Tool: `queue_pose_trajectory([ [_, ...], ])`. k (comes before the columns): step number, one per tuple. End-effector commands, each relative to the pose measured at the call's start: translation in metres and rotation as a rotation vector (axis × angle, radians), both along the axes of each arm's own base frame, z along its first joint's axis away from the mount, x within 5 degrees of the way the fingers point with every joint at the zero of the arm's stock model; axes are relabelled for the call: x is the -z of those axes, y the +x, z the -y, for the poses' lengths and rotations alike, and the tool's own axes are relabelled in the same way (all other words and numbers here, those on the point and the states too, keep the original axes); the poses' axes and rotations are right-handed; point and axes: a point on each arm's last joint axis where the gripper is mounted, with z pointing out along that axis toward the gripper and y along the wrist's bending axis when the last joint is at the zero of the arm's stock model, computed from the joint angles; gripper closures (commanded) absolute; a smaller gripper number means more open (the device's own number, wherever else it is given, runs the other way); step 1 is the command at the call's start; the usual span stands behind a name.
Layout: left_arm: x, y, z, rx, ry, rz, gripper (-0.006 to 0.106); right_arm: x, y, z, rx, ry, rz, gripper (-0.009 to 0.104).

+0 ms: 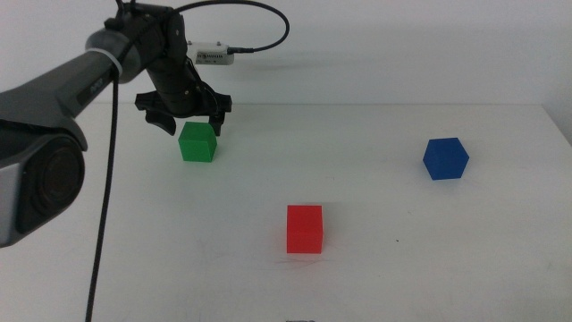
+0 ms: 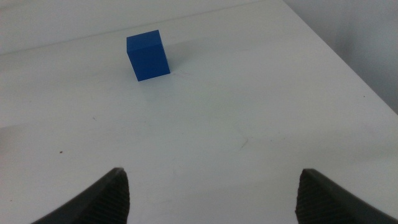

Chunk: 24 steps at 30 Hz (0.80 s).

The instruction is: Stack red cubes first, then green, then blue cubes in a specific spot.

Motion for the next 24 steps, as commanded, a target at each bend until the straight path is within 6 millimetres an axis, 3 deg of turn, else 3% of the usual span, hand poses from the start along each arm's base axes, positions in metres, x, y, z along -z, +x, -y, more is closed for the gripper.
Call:
queue_pose_trajectory([
  [1,-0.04,0.001,0.002,0.003,-0.035,0.142,0.007,-0.013,0.001,0.0,-0.001,-0.032,0.111,0.025],
  [17,-0.016,0.014,0.004,0.004,-0.034,0.173,0.007,-0.013,0.001,0.0,-0.001,-0.032,0.111,0.025],
  [20,-0.014,0.014,0.004,0.004,-0.034,0.17,0.013,-0.013,0.001,0.0,-0.001,-0.032,0.111,0.025],
  [24,-0.015,0.015,0.003,0.005,-0.027,0.183,0.029,-0.013,0.001,0.0,-0.001,-0.032,0.111,0.025],
])
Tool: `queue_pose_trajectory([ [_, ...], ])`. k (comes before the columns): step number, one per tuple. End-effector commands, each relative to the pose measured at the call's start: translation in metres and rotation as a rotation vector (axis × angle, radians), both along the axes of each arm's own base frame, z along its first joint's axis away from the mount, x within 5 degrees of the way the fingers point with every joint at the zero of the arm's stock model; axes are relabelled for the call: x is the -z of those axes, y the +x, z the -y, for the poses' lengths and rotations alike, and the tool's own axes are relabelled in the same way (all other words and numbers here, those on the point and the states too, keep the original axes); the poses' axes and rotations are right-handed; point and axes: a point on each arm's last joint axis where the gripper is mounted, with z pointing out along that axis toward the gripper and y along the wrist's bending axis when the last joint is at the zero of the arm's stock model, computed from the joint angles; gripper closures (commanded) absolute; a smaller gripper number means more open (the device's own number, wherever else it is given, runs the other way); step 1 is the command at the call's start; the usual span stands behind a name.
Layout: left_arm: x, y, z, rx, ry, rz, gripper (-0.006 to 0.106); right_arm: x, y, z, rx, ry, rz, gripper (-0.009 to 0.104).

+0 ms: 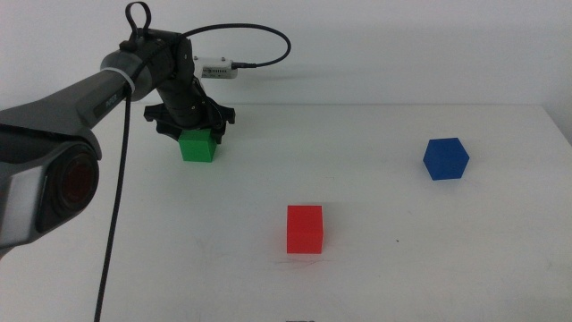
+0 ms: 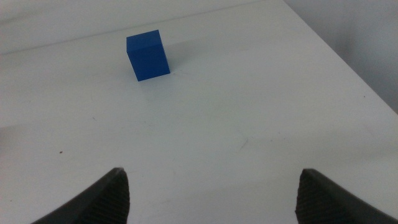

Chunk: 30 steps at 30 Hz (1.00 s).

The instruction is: Stack red cubes first, then green, then blue cubes in a specific spot.

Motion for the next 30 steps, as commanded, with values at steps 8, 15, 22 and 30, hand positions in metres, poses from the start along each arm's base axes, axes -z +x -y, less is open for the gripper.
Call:
queue_pose_trajectory([
  [8,-0.052,0.003,0.0,0.008,-0.012,0.176,0.079,-0.013,0.001,0.0,-0.001,-0.032,0.111,0.025],
  [15,-0.082,-0.017,-0.002,-0.001,-0.037,0.122,0.102,-0.013,0.001,0.0,-0.001,-0.032,0.111,0.025],
  [22,-0.108,-0.084,0.007,-0.037,-0.099,0.196,0.102,-0.013,0.001,0.0,-0.001,-0.032,0.111,0.025],
  [30,-0.141,-0.169,0.034,-0.158,-0.14,0.191,0.102,-0.013,0.001,0.0,-0.001,-0.032,0.111,0.025],
])
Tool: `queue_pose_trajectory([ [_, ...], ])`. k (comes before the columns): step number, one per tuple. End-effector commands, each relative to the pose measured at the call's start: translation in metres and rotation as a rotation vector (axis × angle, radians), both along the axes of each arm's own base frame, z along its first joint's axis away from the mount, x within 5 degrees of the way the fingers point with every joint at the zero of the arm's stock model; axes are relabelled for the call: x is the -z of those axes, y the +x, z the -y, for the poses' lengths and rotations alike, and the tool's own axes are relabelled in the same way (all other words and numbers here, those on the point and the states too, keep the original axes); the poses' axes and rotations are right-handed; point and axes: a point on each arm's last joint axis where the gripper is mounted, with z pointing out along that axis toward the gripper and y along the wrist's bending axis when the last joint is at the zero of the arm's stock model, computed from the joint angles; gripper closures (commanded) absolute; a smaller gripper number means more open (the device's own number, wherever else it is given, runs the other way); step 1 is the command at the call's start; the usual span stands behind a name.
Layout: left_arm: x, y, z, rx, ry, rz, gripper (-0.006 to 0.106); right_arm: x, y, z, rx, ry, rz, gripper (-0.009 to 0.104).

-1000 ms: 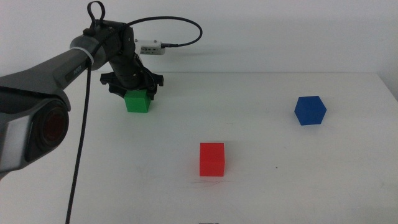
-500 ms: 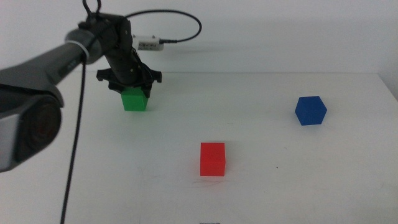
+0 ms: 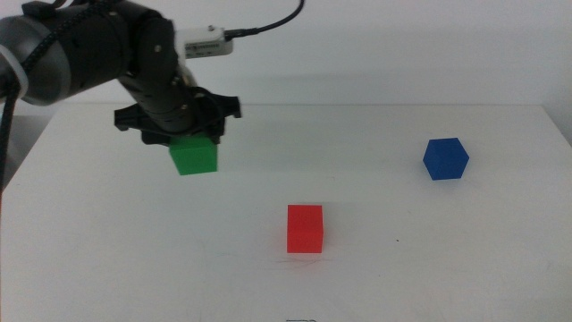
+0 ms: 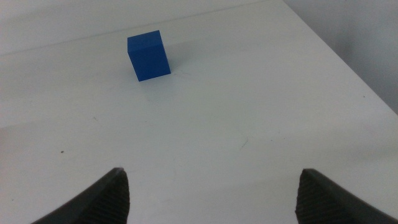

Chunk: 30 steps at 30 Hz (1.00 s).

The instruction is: Stack red cubes first, then green, then blue cubes in a specific spot.

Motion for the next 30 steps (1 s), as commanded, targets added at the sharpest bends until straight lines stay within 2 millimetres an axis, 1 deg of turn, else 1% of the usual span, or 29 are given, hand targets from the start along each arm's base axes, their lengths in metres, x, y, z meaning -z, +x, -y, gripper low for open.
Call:
queue_pose_trajectory([
  [1,-0.036,-0.019,0.015,-0.034,-0.048,0.094,0.102,-0.013,0.001,0.0,-0.001,-0.032,0.111,0.025],
  [4,-0.041,-0.032,0.044,-0.014,-0.054,0.096,0.102,-0.013,0.001,0.0,-0.001,-0.032,0.111,0.025],
  [7,-0.04,-0.041,0.075,0.012,-0.078,0.083,0.102,-0.013,0.001,0.0,-0.001,-0.032,0.111,0.025],
  [10,-0.033,-0.044,0.097,0.019,-0.08,0.048,0.102,-0.013,0.001,0.0,-0.001,-0.032,0.111,0.025],
  [15,-0.023,-0.046,0.126,0.065,-0.066,0.02,0.102,-0.013,0.001,0.0,-0.001,-0.032,0.111,0.025],
  [19,-0.012,-0.046,0.136,0.063,-0.081,-0.012,0.102,-0.013,0.001,0.0,-0.001,-0.032,0.111,0.025],
  [30,0.006,-0.041,0.142,0.055,-0.077,-0.056,0.102,-0.013,0.001,0.0,-0.001,-0.032,0.111,0.025],
])
